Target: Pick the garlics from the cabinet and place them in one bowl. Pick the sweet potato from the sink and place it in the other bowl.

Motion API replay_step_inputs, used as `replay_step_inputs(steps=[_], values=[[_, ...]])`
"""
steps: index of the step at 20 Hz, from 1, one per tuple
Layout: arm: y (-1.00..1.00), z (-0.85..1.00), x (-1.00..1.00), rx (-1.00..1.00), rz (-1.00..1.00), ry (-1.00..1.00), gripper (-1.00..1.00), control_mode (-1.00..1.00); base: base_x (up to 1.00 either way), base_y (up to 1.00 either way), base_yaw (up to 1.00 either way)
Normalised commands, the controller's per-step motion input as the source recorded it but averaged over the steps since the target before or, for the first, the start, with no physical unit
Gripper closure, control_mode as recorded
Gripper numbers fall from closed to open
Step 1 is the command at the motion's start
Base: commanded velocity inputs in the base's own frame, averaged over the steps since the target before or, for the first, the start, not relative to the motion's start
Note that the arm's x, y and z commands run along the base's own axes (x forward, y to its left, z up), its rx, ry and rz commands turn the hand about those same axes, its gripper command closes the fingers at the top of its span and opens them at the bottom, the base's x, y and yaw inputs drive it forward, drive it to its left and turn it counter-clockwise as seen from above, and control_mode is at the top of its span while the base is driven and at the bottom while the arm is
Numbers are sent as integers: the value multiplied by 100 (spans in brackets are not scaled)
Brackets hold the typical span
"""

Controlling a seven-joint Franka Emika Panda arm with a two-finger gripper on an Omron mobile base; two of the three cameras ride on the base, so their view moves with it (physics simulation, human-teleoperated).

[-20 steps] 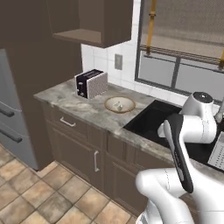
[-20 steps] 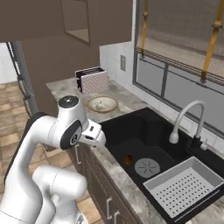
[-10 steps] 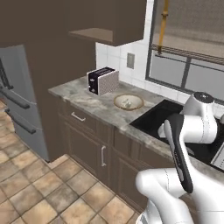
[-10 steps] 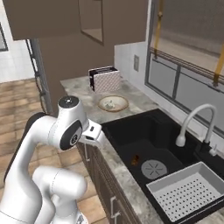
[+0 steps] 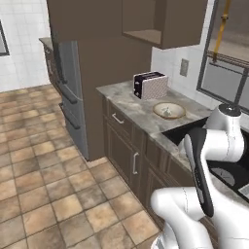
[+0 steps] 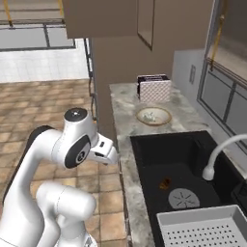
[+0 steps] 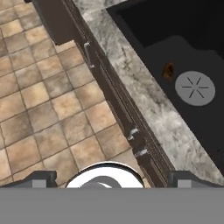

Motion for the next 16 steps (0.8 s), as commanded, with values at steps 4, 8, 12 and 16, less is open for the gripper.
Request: replay_step_inputs(steps=[4,8,12,16], values=[[0,0,0,0,0,0,-100,100,48,-85,43],[0,0,0,0,0,0,-100,100,6,-24,14],[0,0,0,0,0,0,-100,100,27,-44,5],[0,0,0,0,0,0,-100,100,34,-100,21]])
